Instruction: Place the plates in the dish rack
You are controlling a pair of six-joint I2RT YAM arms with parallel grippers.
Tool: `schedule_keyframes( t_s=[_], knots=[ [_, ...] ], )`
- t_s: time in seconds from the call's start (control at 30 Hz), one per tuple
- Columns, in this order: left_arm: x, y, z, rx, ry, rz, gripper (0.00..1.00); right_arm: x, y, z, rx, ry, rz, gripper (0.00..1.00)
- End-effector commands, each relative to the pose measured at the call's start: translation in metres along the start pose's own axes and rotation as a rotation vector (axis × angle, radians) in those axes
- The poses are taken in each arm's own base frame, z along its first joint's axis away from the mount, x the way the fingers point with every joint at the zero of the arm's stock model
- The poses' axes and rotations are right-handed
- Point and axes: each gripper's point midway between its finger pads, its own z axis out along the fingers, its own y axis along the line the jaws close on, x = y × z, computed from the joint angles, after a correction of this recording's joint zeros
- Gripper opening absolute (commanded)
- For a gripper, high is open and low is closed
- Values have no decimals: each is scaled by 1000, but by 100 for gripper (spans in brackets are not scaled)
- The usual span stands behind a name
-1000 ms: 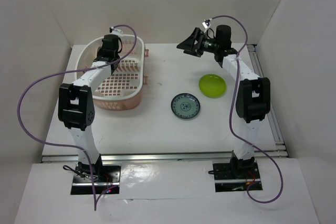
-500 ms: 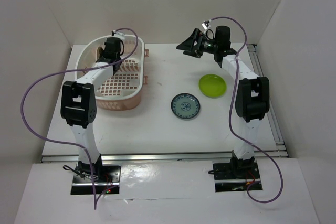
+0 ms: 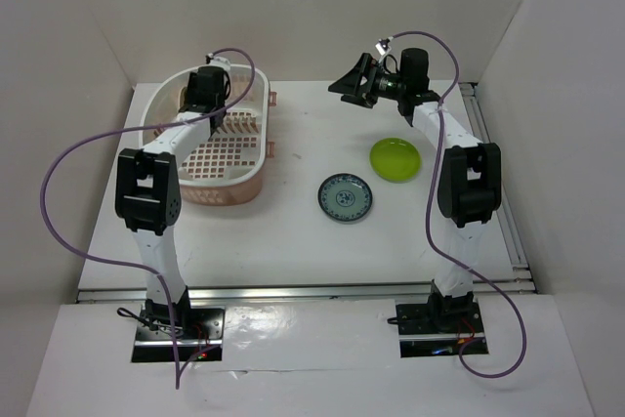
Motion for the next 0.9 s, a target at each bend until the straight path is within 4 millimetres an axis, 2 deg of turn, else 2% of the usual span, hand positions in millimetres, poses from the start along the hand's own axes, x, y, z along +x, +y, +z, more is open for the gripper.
schedule_keyframes(
  t_s=[0.0, 0.1, 0.23, 0.3, 0.37, 0.4, 0.43, 0.47, 0.5, 0.53, 0.57, 0.6, 0.63, 0.67, 0.7, 0.73, 0.77, 0.8, 0.83, 0.87],
  knots=[
    [-18, 8, 3, -21, -43, -45, 64, -14, 19, 3, -55, -27, -70, 100],
    [-18, 8, 3, -21, -43, -45, 67, -16, 19, 3, -47, -32, -76, 100],
    [-33, 17, -8, -26, -64, -80, 81, -12, 9, 5, -20, -21, -63, 100],
    [-56, 19, -22, 28, -111, -126, 87, -13, 3, 5, 17, -28, -75, 100],
    [-67, 10, -35, 127, -117, -158, 91, -21, -5, 4, 76, -48, -138, 100],
    [-88, 15, -47, 155, -154, -189, 96, -22, -8, 1, 121, -33, -148, 100],
    [-96, 14, -55, 188, -163, -205, 98, -26, -19, -5, 176, -36, -169, 100],
    [-100, 6, -65, 264, -158, -216, 100, -34, -37, -16, 273, -60, -215, 100],
    [-121, 12, -83, 297, -199, -276, 100, -34, -49, -23, 322, -58, -201, 100],
    [-128, 12, -93, 330, -208, -311, 100, -31, -61, -33, 360, -64, -179, 100],
    [-133, 3, -107, 414, -204, -334, 100, -44, -71, -54, 409, -121, -141, 100],
    [-147, 3, -122, 462, -218, -398, 100, -49, -78, -66, 421, -153, -120, 100],
    [-157, 5, -138, 508, -231, -448, 100, -37, -93, -77, 441, -149, -56, 100],
    [-161, 0, -149, 560, -222, -495, 100, -44, -108, -101, 477, -187, -7, 100],
    [-174, -18, -176, 736, -228, -550, 100, -42, -111, -115, 505, -200, 32, 100],
    [-182, -26, -194, 838, -234, -582, 100, -37, -115, -123, 521, -196, 40, 100],
    [-188, -33, -214, 941, -238, -619, 100, -17, -124, -128, 558, -169, 63, 100],
    [-192, -51, -249, 1162, -194, -672, 100, -26, -120, -147, 655, -238, 6, 100],
    [-181, -66, -254, 1252, -143, -698, 100, -19, -121, -152, 693, -247, -11, 100],
    [-193, -72, -271, 1345, -200, -694, 100, 8, -133, -160, 739, -221, 28, 100]
  ],
)
